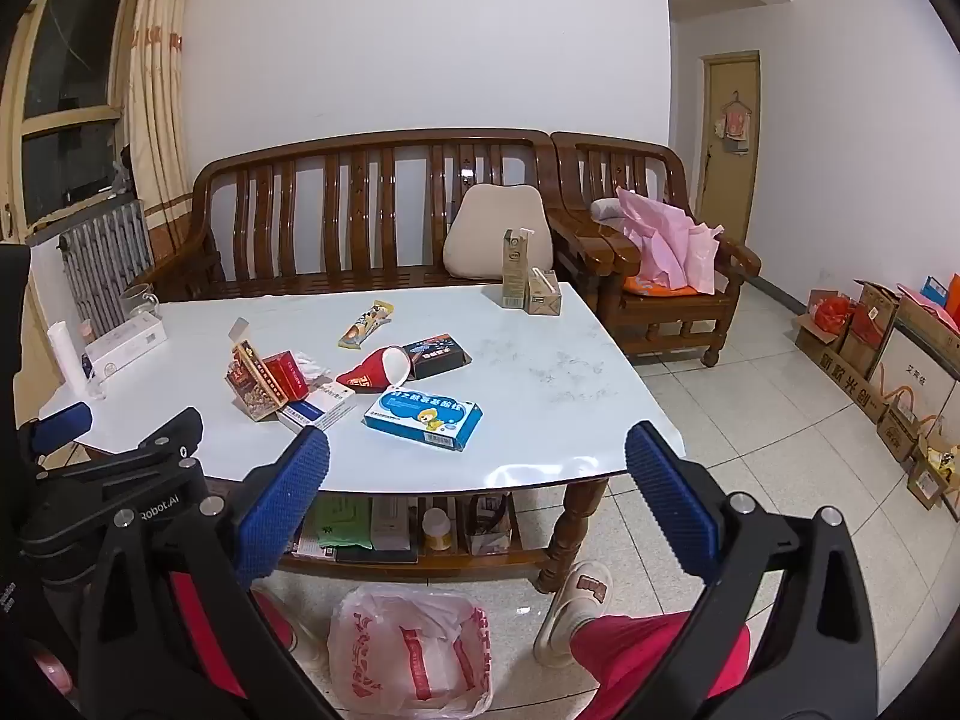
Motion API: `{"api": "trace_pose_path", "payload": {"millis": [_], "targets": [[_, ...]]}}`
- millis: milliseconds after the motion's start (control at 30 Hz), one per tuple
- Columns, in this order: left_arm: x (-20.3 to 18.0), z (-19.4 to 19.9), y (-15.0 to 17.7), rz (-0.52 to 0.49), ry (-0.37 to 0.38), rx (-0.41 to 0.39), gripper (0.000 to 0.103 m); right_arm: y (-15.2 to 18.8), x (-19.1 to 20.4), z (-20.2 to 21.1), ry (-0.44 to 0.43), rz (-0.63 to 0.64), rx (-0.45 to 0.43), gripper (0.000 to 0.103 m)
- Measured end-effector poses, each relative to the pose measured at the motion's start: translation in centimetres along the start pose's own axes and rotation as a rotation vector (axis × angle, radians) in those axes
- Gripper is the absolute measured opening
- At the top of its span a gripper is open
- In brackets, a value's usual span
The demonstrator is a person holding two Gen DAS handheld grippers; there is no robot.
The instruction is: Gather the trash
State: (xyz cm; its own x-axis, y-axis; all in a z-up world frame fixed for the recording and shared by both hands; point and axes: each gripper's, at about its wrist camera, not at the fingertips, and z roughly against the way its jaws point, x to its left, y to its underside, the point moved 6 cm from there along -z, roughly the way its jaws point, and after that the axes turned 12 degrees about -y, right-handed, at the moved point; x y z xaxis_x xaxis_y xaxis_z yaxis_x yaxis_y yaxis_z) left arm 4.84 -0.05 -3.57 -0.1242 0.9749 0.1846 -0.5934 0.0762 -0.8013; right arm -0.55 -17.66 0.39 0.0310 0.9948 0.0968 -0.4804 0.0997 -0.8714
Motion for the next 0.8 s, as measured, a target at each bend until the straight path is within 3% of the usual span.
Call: {"api": "trace_pose_path", "payload": {"millis": [800], "targets": [[-0.12, 0.56, -0.24, 0.006, 0.005, -0.008, 0.096, -0.12, 0.08, 0.16, 0.001, 0.004, 0.006, 0.097]]}}
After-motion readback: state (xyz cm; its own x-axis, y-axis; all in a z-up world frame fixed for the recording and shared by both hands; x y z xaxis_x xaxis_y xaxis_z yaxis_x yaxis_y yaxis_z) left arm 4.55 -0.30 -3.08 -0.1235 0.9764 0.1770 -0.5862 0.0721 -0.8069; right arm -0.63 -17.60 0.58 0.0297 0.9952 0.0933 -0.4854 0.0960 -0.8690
